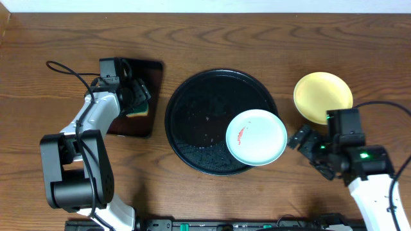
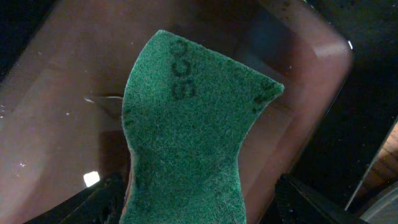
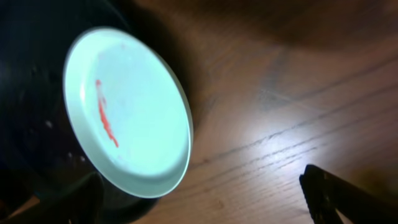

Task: Clean dirty plates on tray and stack at the side
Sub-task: 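Grasp the sauce-stained pale green plate rim and drag it to tray center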

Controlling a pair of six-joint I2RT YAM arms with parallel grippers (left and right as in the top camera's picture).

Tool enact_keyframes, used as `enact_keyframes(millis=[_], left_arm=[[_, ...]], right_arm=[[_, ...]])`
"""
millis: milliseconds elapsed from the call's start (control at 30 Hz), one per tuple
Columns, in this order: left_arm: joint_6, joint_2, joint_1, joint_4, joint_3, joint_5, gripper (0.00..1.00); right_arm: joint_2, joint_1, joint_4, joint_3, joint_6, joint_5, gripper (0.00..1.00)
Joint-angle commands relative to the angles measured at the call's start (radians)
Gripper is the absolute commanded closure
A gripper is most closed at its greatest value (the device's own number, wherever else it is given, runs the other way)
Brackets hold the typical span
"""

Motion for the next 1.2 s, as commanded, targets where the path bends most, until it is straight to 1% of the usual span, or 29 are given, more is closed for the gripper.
enact_keyframes(millis=[0, 67, 167, 233, 300, 400, 500, 533, 567, 600, 633, 767, 833, 867, 933, 967, 1000, 1067, 1100, 1167], left_arm=[[0.010, -0.002, 0.005, -0.003, 0.003, 0.006, 0.21], [0.010, -0.002, 0.005, -0.003, 0.003, 0.006, 0.22], [0.010, -0.002, 0.005, -0.003, 0.003, 0.006, 0.21], [0.010, -0.002, 0.005, -0.003, 0.003, 0.006, 0.21], [0.010, -0.002, 0.005, -0.003, 0.003, 0.006, 0.22], [0.010, -0.002, 0.005, -0.003, 0.003, 0.006, 0.21], [0.010, -0.002, 0.005, -0.003, 0.003, 0.006, 0.22], [0.010, -0.002, 0.005, -0.003, 0.003, 0.006, 0.22], [0.010, -0.002, 0.005, -0.003, 0.003, 0.006, 0.21], [0.010, -0.002, 0.005, -0.003, 0.003, 0.006, 0.22], [0.010, -0.002, 0.005, -0.003, 0.003, 0.006, 0.22], [0.010, -0.002, 0.005, -0.003, 0.003, 0.006, 0.21], [0.010, -0.002, 0.005, -0.003, 0.003, 0.006, 0.21], [0.010, -0.002, 0.005, -0.003, 0.003, 0.006, 0.21], [0.010, -0.002, 0.005, -0.003, 0.003, 0.006, 0.22], [0.010, -0.002, 0.005, -0.003, 0.003, 0.006, 0.21], [0.010, -0.002, 0.005, -0.003, 0.003, 0.006, 0.22], [0.010, -0.002, 0.005, -0.003, 0.003, 0.006, 0.21], [0.010, -0.002, 0.005, -0.003, 0.003, 0.006, 0.22], [0.010, -0.002, 0.005, -0.003, 0.003, 0.006, 0.21]], right_arm=[[0.021, 0.063, 0.120, -0.095, 0.043, -0.003, 0.05], [0.063, 0.085, 0.167, -0.098, 0.024, -0.002, 0.06], [0.137, 0.090, 0.177, -0.076, 0.005, 0.016, 0.07], [0.232, 0.090, 0.177, -0.055, -0.035, 0.022, 0.07], [0.328, 0.090, 0.174, -0.023, -0.100, 0.021, 0.10], [0.410, 0.090, 0.183, 0.026, -0.119, 0.023, 0.16], [0.425, 0.090, 0.269, 0.033, -0.117, 0.024, 0.23], [0.426, 0.090, 0.293, 0.033, -0.114, 0.027, 0.24], [0.428, 0.090, 0.312, 0.032, -0.114, 0.027, 0.24], [0.431, 0.090, 0.329, 0.031, -0.114, 0.028, 0.19], [0.433, 0.090, 0.331, 0.031, -0.114, 0.031, 0.17], [0.434, 0.090, 0.330, 0.013, -0.114, 0.031, 0.27], [0.434, 0.095, 0.327, -0.001, -0.114, 0.030, 0.20], [0.434, 0.108, 0.323, -0.016, -0.114, 0.028, 0.23], [0.434, 0.122, 0.323, -0.032, -0.114, 0.029, 0.23], [0.434, 0.128, 0.327, -0.041, -0.114, 0.035, 0.24], [0.434, 0.133, 0.335, -0.051, -0.113, 0.035, 0.28], [0.434, 0.142, 0.359, -0.076, -0.113, 0.034, 0.41], [0.434, 0.146, 0.365, -0.081, -0.110, 0.034, 0.51], [0.434, 0.146, 0.378, -0.080, -0.109, 0.034, 0.65]])
